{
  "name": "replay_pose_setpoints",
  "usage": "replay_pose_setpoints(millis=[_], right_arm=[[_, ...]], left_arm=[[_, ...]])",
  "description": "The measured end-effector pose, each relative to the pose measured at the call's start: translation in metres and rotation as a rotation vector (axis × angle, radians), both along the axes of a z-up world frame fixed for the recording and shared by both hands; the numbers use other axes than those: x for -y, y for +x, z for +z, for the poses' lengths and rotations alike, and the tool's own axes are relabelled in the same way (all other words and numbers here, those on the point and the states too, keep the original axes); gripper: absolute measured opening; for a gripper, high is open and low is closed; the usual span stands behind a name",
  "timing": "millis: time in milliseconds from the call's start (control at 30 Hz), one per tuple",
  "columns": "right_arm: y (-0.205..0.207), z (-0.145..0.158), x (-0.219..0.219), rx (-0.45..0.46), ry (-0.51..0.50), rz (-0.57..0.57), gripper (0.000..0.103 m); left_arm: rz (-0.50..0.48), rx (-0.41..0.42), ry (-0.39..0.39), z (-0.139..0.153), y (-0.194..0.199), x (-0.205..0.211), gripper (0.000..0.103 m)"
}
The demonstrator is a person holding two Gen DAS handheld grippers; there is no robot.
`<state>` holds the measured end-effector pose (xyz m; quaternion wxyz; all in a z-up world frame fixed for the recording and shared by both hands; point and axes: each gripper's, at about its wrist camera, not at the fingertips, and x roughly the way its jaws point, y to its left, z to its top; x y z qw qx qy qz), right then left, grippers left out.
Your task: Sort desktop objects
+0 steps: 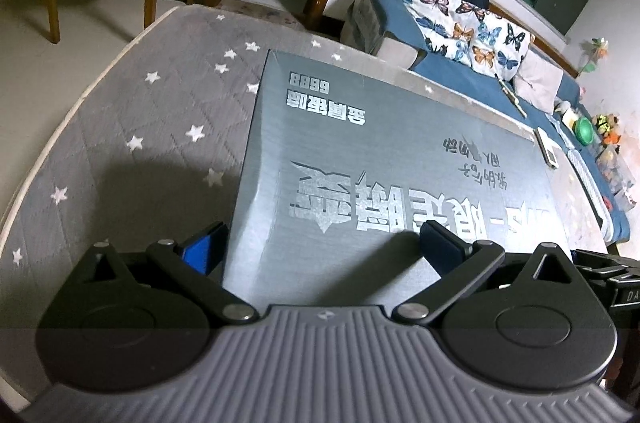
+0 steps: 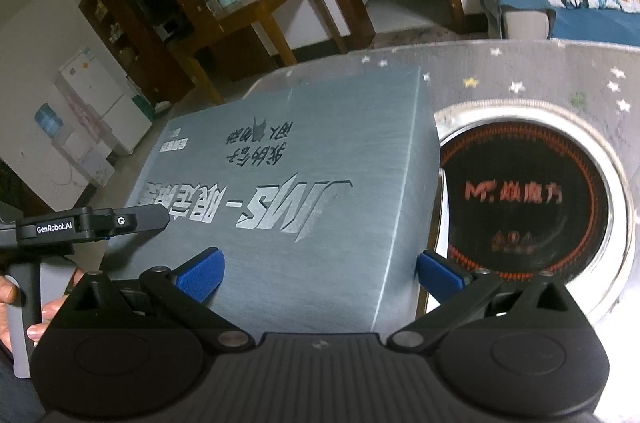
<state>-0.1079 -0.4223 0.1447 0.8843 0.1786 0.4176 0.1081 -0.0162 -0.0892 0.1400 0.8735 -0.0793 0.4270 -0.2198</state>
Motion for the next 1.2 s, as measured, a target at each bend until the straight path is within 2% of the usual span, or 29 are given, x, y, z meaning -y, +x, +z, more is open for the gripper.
replay_pose_setpoints(millis=[533, 767, 1200], right_arm=[[-0.001, -0.02, 0.003, -0.032, 0.017, 0.0, 0.103], [0.001, -0.025, 0.003, -0.038, 0.012, -0.003, 0.103], [0.005, -0.033, 0.004, -0.049, 0.002, -0.01, 0.103]], left_arm=[[0.011, -0.038, 0.002, -0.022, 0.006, -0.001, 0.102], [0.008, -0.039, 0.003, -0.013, -0.004, 0.005, 0.102], [-0.009, -0.022, 0.045, -0.021, -0.002, 0.02, 0.102]])
